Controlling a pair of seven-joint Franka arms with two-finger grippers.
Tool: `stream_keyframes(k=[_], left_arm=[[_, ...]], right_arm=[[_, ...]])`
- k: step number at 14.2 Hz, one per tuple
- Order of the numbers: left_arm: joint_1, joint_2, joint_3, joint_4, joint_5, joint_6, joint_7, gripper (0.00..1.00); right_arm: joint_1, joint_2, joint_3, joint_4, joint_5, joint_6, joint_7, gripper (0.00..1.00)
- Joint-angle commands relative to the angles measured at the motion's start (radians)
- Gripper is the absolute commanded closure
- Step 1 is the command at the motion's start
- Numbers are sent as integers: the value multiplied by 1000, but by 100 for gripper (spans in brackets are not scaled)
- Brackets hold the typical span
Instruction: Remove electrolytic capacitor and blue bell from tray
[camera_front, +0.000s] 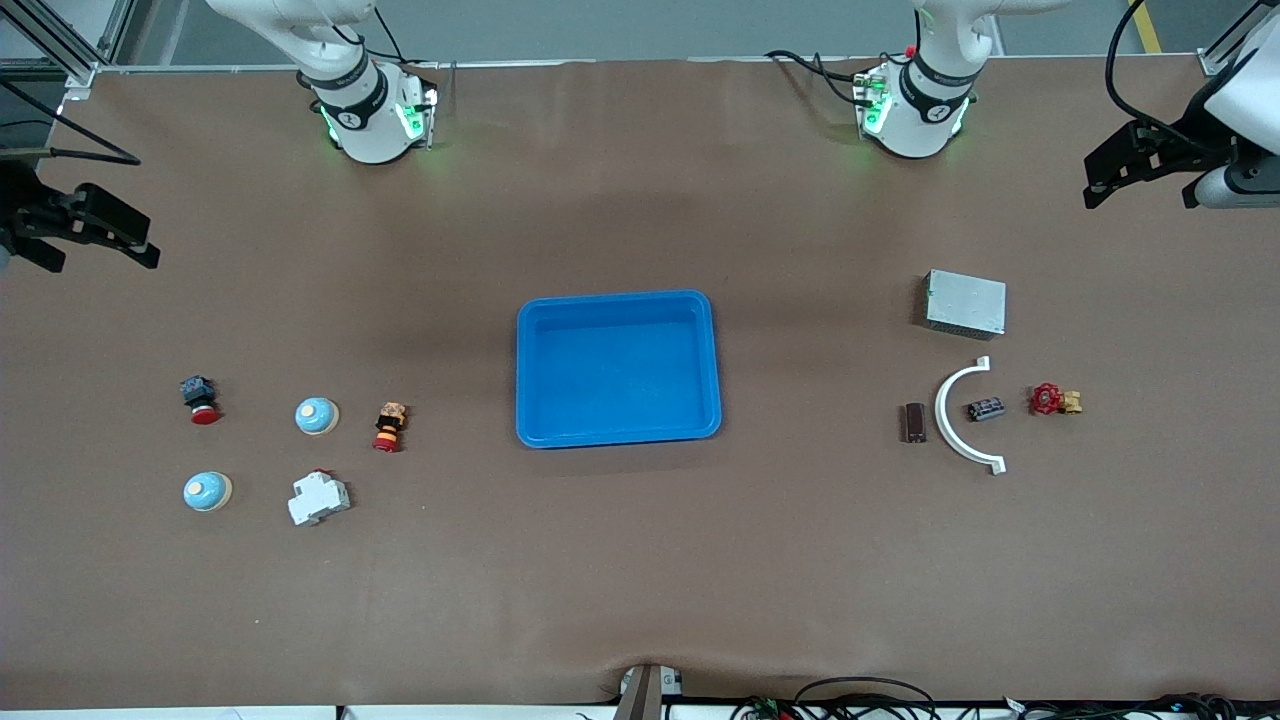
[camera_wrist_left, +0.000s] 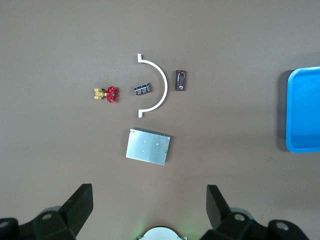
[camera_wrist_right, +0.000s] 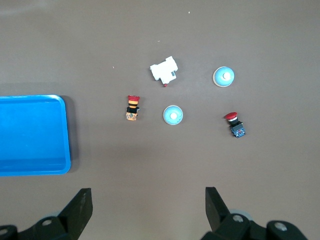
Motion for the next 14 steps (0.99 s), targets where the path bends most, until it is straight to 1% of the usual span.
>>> stream_keyframes(k=[1,3,10,12,14], left_arm=[[3,19,-5,51,-10,-16,14,0],[3,30,-5,68,-11,-16,11,0],[7,36,1,68,-22,-16,14,0],[7,36,1,68,-22,-16,14,0],[7,36,1,67,-22,-16,12,0]], right_arm=[[7,20,0,29,-6,-22,17,0],[5,21,0,26,-5,-20,17,0],[1,20,-3,25,-8,-23,23,0],[-4,20,-6,25,-6,-26,102,0],[-4,18,-8,25,-8,-26,99,0]])
